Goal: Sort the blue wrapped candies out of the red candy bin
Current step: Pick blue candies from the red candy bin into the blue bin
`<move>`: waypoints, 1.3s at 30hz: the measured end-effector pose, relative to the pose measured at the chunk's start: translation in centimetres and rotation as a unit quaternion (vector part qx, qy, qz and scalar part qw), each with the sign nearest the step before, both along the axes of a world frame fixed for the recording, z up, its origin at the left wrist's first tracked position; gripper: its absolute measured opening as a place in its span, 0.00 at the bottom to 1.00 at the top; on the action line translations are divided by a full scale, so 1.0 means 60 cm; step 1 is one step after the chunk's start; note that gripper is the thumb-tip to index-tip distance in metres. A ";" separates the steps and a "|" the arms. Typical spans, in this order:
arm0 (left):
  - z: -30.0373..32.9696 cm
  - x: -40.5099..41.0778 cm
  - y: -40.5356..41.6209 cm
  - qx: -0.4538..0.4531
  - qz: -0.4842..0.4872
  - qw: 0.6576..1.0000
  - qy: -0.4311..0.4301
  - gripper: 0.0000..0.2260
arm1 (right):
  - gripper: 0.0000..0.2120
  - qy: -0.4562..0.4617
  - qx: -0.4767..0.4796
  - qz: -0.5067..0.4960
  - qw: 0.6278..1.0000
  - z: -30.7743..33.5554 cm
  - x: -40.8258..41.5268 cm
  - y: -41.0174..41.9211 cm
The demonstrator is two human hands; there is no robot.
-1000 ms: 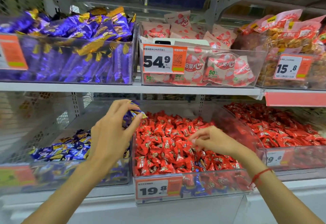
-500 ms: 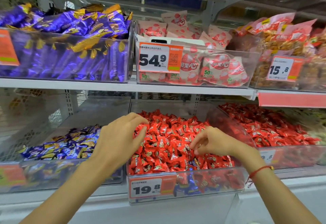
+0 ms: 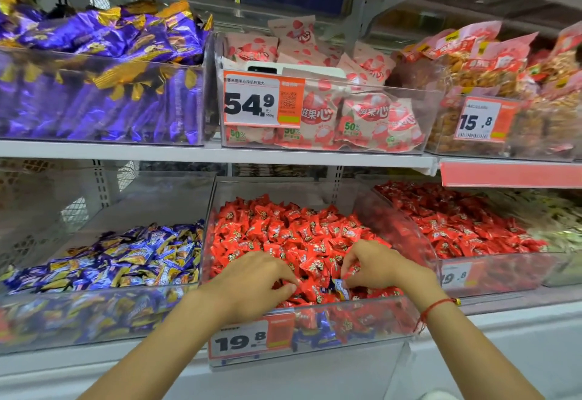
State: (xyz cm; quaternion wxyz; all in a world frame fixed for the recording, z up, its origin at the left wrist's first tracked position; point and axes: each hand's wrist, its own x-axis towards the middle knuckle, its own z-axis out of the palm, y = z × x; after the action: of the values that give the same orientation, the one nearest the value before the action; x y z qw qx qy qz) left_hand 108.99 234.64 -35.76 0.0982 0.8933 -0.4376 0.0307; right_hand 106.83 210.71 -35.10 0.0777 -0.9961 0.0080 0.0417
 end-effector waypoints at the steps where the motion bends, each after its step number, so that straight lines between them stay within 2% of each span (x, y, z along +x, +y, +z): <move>1: 0.000 0.003 0.006 0.013 0.007 1.000 -0.012 0.15 | 0.02 -0.010 0.027 -0.001 1.000 0.009 -0.003 -0.003; 6: 0.006 0.008 0.021 0.028 0.040 0.999 -0.017 0.14 | 0.08 -0.127 0.162 -0.054 0.977 0.039 -0.008 -0.011; 8: 0.008 0.003 0.016 -0.018 0.051 0.998 -0.015 0.13 | 0.07 -0.129 0.226 -0.067 0.963 0.044 -0.011 0.002; 10: 0.013 0.001 0.009 -0.113 0.073 0.991 0.009 0.14 | 0.04 -0.090 0.329 -0.039 0.939 0.050 -0.018 0.023; 12: 0.021 -0.001 -0.002 -0.238 0.084 0.963 0.097 0.14 | 0.05 -0.066 0.401 0.004 0.914 0.060 -0.027 0.051; 15: 0.034 -0.002 -0.016 -0.391 0.081 0.886 0.237 0.12 | 0.07 -0.102 0.453 0.037 0.885 0.065 -0.027 0.089; 17: 0.037 -0.002 -0.012 -0.441 0.093 0.854 0.259 0.13 | 0.06 -0.119 0.478 0.038 0.869 0.065 -0.021 0.099; 18: 0.036 -0.001 -0.007 -0.451 0.100 0.855 0.238 0.13 | 0.05 -0.121 0.478 0.038 0.869 0.063 -0.019 0.101; 19: 0.034 0.000 -0.003 -0.450 0.107 0.862 0.208 0.12 | 0.04 -0.128 0.453 0.038 0.882 0.059 -0.016 0.099; 20: 0.033 0.000 0.002 -0.446 0.115 0.869 0.182 0.11 | 0.02 -0.145 0.382 0.036 0.912 0.054 -0.011 0.093; 22: 0.034 -0.003 0.008 -0.444 0.134 0.873 0.154 0.11 | 0.04 -0.150 0.135 0.024 0.979 0.035 0.001 0.078; 23: 0.036 -0.005 0.011 -0.443 0.139 0.874 0.144 0.11 | 0.06 -0.140 0.029 0.016 0.990 0.024 0.003 0.076; 24: 0.038 -0.006 0.014 -0.442 0.141 0.875 0.136 0.11 | 0.09 -0.139 -0.019 0.015 0.990 0.014 0.005 0.076; 25: 0.040 -0.006 0.016 -0.442 0.141 0.877 0.128 0.11 | 0.12 -0.147 -0.012 0.034 0.988 0.006 0.008 0.079; 27: 0.042 -0.008 0.020 -0.444 0.140 0.876 0.122 0.11 | 0.16 -0.142 0.082 0.121 0.979 -0.007 0.013 0.090; 29: 0.041 -0.009 0.021 -0.442 0.140 0.877 0.127 0.11 | 0.19 -0.087 0.094 0.161 0.979 -0.019 0.018 0.097; 31: 0.039 -0.010 0.021 -0.430 0.144 0.881 0.132 0.11 | 0.21 -0.078 0.012 0.120 0.990 -0.024 0.022 0.085; 33: 0.037 -0.009 0.020 -0.423 0.148 0.884 0.135 0.11 | 0.17 -0.131 -0.049 0.068 0.988 -0.021 0.021 0.064; 36: 0.035 -0.007 0.020 -0.428 0.147 0.881 0.137 0.11 | 0.11 -0.194 -0.059 0.000 0.979 -0.014 0.016 0.035; 39: 0.034 -0.007 0.019 -0.427 0.142 0.881 0.144 0.11 | 0.11 -0.181 -0.040 -0.027 0.982 0.002 0.010 0.018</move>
State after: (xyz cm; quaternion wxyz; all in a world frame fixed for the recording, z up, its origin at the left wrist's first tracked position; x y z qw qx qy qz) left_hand 108.58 235.76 -33.74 0.5267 0.8119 -0.2316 0.0993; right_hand 107.42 211.80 -34.99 0.0389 -0.9889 0.0226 -0.1418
